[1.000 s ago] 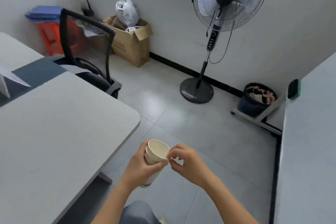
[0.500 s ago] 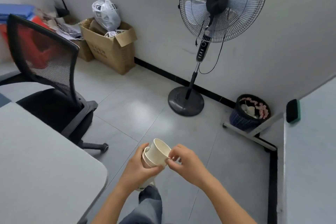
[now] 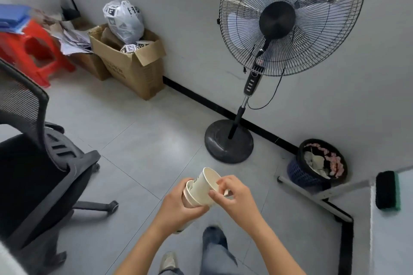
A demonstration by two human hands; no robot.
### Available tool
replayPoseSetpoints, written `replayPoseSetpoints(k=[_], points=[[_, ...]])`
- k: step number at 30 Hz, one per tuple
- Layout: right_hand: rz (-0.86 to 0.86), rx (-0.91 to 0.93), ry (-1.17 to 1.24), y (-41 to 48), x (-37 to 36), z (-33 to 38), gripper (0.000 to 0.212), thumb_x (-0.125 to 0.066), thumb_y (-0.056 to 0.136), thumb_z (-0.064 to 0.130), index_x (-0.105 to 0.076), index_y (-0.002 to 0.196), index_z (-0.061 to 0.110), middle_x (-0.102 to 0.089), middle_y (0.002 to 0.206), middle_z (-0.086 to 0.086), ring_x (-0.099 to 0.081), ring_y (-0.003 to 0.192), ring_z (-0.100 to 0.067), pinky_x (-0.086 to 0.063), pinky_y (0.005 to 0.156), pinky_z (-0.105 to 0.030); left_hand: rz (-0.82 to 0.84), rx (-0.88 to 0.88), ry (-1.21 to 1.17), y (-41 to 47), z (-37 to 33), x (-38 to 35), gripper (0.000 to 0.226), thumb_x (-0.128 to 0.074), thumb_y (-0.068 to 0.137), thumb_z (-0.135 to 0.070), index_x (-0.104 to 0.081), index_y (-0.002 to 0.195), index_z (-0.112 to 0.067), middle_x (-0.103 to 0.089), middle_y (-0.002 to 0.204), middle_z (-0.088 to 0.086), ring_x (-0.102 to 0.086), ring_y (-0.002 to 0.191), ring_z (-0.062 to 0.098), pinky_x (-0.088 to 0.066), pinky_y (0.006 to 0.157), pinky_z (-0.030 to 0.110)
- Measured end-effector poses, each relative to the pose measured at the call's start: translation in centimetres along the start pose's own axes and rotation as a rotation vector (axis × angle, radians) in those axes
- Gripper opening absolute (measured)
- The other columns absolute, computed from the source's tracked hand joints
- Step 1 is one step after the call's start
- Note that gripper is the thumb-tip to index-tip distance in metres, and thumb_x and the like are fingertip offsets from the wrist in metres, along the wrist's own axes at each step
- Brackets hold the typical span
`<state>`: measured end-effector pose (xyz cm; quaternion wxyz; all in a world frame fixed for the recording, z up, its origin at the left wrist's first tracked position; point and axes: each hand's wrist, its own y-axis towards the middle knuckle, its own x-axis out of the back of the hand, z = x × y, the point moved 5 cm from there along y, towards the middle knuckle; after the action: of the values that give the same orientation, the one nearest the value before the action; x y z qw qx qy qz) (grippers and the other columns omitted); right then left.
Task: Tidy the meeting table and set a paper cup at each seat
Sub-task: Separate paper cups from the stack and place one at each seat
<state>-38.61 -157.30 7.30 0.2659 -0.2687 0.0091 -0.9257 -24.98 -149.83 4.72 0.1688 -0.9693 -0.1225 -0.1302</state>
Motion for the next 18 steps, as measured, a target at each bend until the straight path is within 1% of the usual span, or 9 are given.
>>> replayPoseSetpoints(k=[2,3,4,6,9,11,13,15,18], points=[[0.013,0.001,0.036,2.8,1.6,-0.4,0.036,-0.070,0.075,0.028,-0.041,0.054,0.025,-0.056,0.093,0.004,-0.054,0.090,-0.004,-0.038,0.070,-0.010,-0.046,0.015,-0.004,2.4,-0.8,-0.3,0.048,-0.075,0.052,-0.043,-0.052,0.094,-0.039,-0.058,0.097,-0.030,-0.058,0.084,-0.006,-0.047,0.067,0.008],[0.015,0.014,0.058,4.0,2.4,-0.3,0.036,-0.071,0.075,0.027,-0.041,0.054,0.025,-0.053,0.095,0.009,-0.052,0.094,-0.002,-0.038,0.072,-0.011,-0.065,0.017,-0.001,3.5,-1.3,-0.5,0.045,-0.075,0.054,-0.040,-0.051,0.093,-0.040,-0.057,0.097,-0.030,-0.057,0.083,-0.007,-0.047,0.066,0.009],[0.017,0.024,0.081,5.4,3.3,-0.4,0.035,-0.070,0.071,0.033,-0.041,0.054,0.025,-0.051,0.098,0.012,-0.051,0.095,-0.001,-0.040,0.073,-0.013,-0.084,0.024,0.004,4.8,-1.9,-0.8,0.044,-0.075,0.056,-0.038,-0.050,0.092,-0.041,-0.058,0.096,-0.029,-0.057,0.083,-0.008,-0.048,0.065,0.010],[-0.001,0.053,0.113,8.1,5.4,-0.4,0.033,-0.065,0.063,0.045,-0.041,0.054,0.023,-0.046,0.103,0.016,-0.047,0.099,0.005,-0.040,0.075,-0.014,-0.134,0.035,0.016,7.0,-3.4,-1.3,0.045,-0.075,0.055,-0.039,-0.050,0.092,-0.043,-0.064,0.091,-0.018,-0.057,0.084,-0.006,-0.048,0.065,0.010],[0.008,0.093,0.098,12.2,7.2,0.0,0.032,-0.065,0.066,0.033,-0.039,0.052,0.020,-0.043,0.113,0.012,-0.044,0.104,0.008,-0.035,0.074,-0.007,-0.204,0.045,0.022,9.4,-5.1,-1.2,0.047,-0.076,0.057,-0.038,-0.051,0.096,-0.039,-0.064,0.092,-0.011,-0.059,0.085,0.003,-0.048,0.068,0.014],[0.075,0.109,0.077,14.1,7.0,0.2,0.038,-0.070,0.072,0.025,-0.038,0.051,0.018,-0.043,0.120,0.007,-0.044,0.099,0.017,-0.035,0.072,-0.003,-0.250,0.077,0.031,9.9,-5.1,-0.7,0.047,-0.078,0.059,-0.035,-0.050,0.096,-0.038,-0.063,0.094,-0.011,-0.060,0.087,0.007,-0.047,0.069,0.014],[0.151,0.141,0.071,15.9,6.4,0.5,0.039,-0.069,0.075,0.021,-0.039,0.052,0.016,-0.044,0.121,0.006,-0.038,0.102,0.024,-0.034,0.072,0.001,-0.320,0.115,0.023,10.2,-4.8,0.4,0.048,-0.080,0.060,-0.033,-0.048,0.094,-0.042,-0.062,0.096,-0.013,-0.060,0.090,0.005,-0.046,0.069,0.012],[0.210,0.146,0.095,17.7,5.3,1.0,0.039,-0.069,0.075,0.019,-0.039,0.052,0.015,-0.047,0.118,0.010,-0.037,0.107,0.019,-0.034,0.074,0.001,-0.386,0.155,0.012,10.9,-4.3,1.8,0.049,-0.080,0.060,-0.033,-0.047,0.094,-0.044,-0.062,0.098,-0.014,-0.059,0.091,0.002,-0.045,0.068,0.009],[0.261,0.142,0.159,20.7,3.1,2.2,0.036,-0.068,0.071,0.021,-0.039,0.051,0.016,-0.055,0.106,0.019,-0.052,0.104,-0.001,-0.039,0.074,-0.009,-0.450,0.191,-0.005,12.5,-3.6,4.1,0.051,-0.082,0.061,-0.030,-0.049,0.100,-0.038,-0.063,0.100,-0.012,-0.059,0.091,0.001,-0.045,0.067,0.009]])
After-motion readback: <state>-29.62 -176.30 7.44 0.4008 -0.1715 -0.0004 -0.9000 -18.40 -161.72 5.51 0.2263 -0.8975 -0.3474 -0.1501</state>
